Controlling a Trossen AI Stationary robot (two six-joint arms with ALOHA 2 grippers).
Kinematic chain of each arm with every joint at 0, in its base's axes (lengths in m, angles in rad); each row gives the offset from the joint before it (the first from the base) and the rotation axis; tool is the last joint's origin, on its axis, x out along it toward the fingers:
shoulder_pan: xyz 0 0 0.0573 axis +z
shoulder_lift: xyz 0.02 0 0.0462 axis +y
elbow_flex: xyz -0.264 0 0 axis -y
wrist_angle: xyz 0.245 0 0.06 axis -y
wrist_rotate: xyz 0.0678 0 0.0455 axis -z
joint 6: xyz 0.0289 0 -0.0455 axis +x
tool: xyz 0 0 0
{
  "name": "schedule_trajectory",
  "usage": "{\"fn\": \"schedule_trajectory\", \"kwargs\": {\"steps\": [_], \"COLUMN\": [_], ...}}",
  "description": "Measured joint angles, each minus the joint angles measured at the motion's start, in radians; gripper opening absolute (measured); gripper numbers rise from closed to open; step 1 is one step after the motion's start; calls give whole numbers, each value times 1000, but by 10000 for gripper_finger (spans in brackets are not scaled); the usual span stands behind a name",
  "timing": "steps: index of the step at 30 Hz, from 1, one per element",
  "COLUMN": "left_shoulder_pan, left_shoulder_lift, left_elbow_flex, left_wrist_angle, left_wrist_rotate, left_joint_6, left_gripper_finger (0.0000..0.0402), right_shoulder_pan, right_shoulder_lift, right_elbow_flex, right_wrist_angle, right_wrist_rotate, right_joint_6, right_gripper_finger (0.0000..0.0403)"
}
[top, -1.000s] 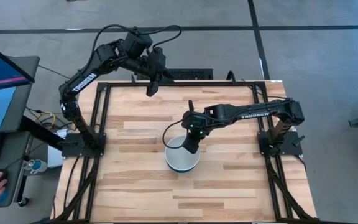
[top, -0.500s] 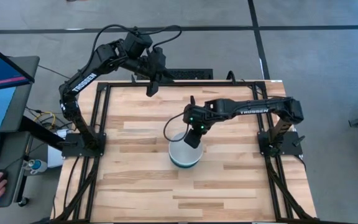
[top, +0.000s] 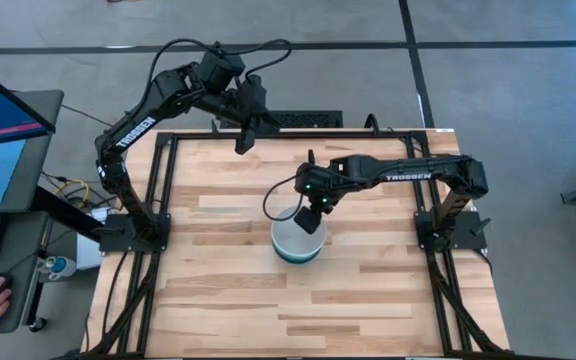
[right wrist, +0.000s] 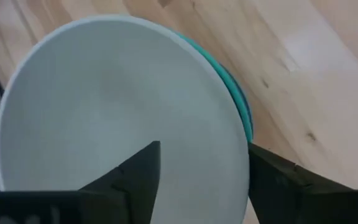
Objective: Nest bowls inside each other
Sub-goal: Stack the white bowl on the light blue bowl, then return to Home Position
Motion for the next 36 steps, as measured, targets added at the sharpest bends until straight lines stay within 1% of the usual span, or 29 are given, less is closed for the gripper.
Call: {"fn": "schedule_trajectory", "kwargs": {"steps": [4, 8, 12, 14, 21, 24, 27, 30, 32, 34, 36], "left_shoulder_pan": [16, 27, 39, 41, 41, 41, 41, 41, 47, 52, 54], "left_shoulder_lift": [0, 0, 0, 0, 0, -2, -14, -38, -64, -100, -143], "left_elbow_flex": [0, 0, 0, 0, 0, 0, 0, 0, 0, 0, 0], "left_wrist_angle": [0, 0, 0, 0, -1, -29, -64, -90, -99, -99, -111], "left_wrist_rotate": [-4, -7, -6, -7, -6, -10, -16, -17, -18, -19, -20], "left_joint_6": [0, 0, 0, 0, -2, -8, -5, -1, -12, -38, -60], "left_gripper_finger": [80, 80, 80, 80, 80, 80, 80, 80, 80, 80, 80], "right_shoulder_pan": [-1, -1, -1, -1, -5, 2, 11, 20, 17, 17, 18], "right_shoulder_lift": [-16, -14, -15, -15, -15, -15, -21, -67, -110, -168, -233], "right_elbow_flex": [2, 60, 128, 152, 182, 182, 182, 182, 182, 182, 182], "right_wrist_angle": [-1, -58, -112, -110, -158, -261, -368, -411, -433, -414, -409], "right_wrist_rotate": [-20, -40, -41, -31, -21, -21, -17, -13, -12, -8, 20], "right_joint_6": [-4, -22, -87, -94, -103, -122, -191, -242, -243, -243, -251], "right_gripper_finger": [234, 222, 209, 203, 186, 180, 171, 156, 146, 138, 133]}}
